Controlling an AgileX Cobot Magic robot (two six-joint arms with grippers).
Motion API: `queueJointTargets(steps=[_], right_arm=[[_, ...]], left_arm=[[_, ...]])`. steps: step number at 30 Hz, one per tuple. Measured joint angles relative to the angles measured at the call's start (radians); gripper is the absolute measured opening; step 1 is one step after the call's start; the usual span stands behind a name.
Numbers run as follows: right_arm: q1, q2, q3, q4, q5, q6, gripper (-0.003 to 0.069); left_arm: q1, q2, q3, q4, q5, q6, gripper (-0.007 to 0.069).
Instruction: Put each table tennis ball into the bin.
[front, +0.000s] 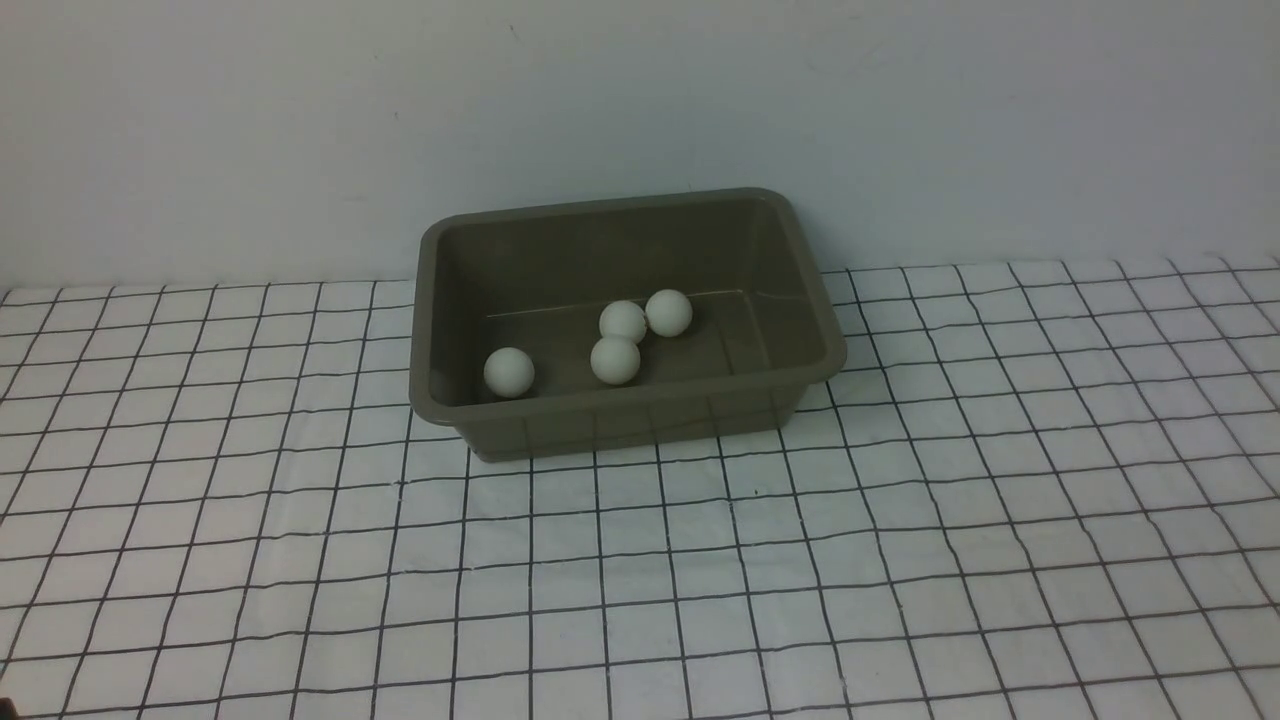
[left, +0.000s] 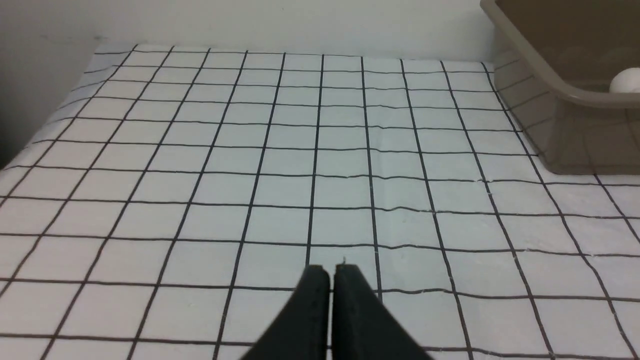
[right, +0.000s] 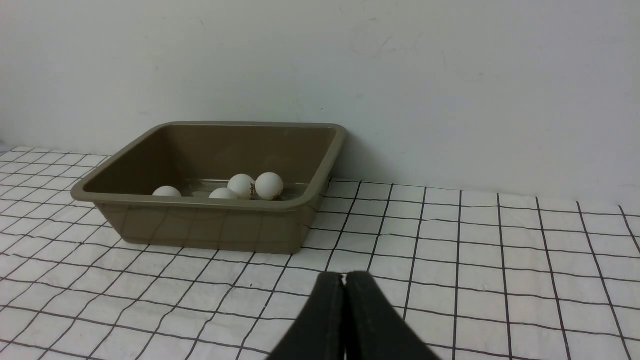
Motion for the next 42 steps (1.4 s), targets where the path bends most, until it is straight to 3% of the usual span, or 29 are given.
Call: queueJointTargets(steps=[28, 33, 38, 42], right_arm=[[-0.004, 0.0, 0.0, -0.003, 0.0, 0.0, -0.0018], [-0.181, 0.0, 0.012, -0.011, -0.055, 0.0, -0.0018], [-0.381, 0.0, 0.131, -0.045, -0.267, 0.0, -0.0018], [-0.457, 0.0, 0.236, -0.045, -0.359, 0.01, -0.0018]], left_arm=[[0.0, 0.0, 0.0, 0.0, 0.03, -0.001, -0.0004], [0.0, 0.0, 0.0, 0.0, 0.03, -0.001, -0.0004], [0.0, 0.0, 0.0, 0.0, 0.03, -0.001, -0.0004], [0.0, 0.0, 0.0, 0.0, 0.03, -0.001, -0.0004]])
